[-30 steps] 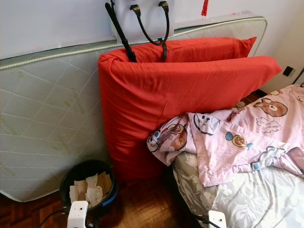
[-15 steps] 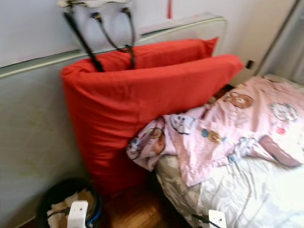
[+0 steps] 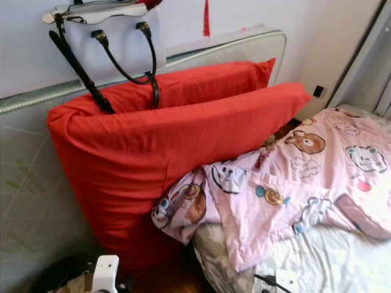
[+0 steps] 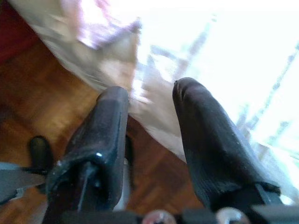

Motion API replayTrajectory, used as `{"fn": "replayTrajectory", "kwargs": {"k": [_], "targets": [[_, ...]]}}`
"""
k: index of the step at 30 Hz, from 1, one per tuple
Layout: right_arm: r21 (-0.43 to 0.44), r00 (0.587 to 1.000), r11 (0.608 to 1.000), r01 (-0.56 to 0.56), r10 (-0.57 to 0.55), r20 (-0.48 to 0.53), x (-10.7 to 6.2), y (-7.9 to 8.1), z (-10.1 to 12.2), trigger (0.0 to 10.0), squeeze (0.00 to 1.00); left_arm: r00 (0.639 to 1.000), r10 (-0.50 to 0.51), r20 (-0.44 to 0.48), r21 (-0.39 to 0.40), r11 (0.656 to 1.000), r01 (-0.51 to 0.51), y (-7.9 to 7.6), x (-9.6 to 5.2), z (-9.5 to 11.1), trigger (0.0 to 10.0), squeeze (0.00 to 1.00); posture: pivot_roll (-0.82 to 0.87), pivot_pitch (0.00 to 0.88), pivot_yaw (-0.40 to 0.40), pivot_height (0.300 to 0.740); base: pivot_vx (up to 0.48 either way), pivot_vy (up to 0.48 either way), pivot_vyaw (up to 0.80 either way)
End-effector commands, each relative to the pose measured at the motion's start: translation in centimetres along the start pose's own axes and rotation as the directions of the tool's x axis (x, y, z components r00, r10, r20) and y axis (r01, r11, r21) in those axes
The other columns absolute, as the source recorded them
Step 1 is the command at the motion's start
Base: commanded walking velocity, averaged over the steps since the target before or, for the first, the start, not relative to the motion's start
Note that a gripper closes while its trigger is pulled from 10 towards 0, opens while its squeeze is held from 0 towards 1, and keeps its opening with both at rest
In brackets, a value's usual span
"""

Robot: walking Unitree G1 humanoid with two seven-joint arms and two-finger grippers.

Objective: Clean up the room

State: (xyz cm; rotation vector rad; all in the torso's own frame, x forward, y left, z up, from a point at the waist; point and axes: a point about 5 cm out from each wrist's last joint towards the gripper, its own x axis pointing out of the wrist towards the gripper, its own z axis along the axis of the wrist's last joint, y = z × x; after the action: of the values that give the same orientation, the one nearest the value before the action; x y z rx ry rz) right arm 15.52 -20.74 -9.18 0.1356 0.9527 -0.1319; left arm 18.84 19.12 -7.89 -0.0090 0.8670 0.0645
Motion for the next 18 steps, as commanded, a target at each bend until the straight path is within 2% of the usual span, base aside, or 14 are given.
{"fn": "replayTrajectory", "kwargs": {"k": [1, 7, 14, 18], "targets": [[0.013, 1.000, 1.000, 0.003, -0.003, 0.005, -0.1, -0.4, -0.1, 10.0, 0.00, 1.000, -0.008, 0.009, 0.012, 1.000, 0.008, -0.3, 0.0, 0.1, 10.0, 0.00, -0.06, 0.000, -0.026, 0.740, 0.000, 0.000, 0.00], [0.017, 1.000, 1.000, -0.003, 0.002, 0.018, -0.1, -0.4, 0.0, 10.0, 0.00, 0.997, -0.011, 0.072, -0.011, 1.000, 0.012, -0.2, 0.3, 1.6, 10.0, 0.00, -0.05, 0.000, -0.026, 0.740, 0.000, 0.000, 0.00], [0.023, 1.000, 1.000, -0.005, 0.004, 0.021, -0.1, -0.4, 0.0, 10.0, 0.00, 0.997, -0.008, 0.082, -0.023, 1.000, 0.009, 0.0, 0.3, 2.0, 10.0, 0.00, -0.05, 0.000, -0.024, 0.740, 0.000, 0.000, 0.00], [0.026, 1.000, 1.000, -0.004, 0.004, 0.020, -0.1, -0.4, 0.0, 10.0, 0.00, 0.997, -0.012, 0.080, -0.025, 1.000, 0.014, 0.0, 0.3, 1.9, 10.0, 0.00, -0.06, 0.000, -0.023, 0.740, 0.000, 0.480, 0.00]]}}
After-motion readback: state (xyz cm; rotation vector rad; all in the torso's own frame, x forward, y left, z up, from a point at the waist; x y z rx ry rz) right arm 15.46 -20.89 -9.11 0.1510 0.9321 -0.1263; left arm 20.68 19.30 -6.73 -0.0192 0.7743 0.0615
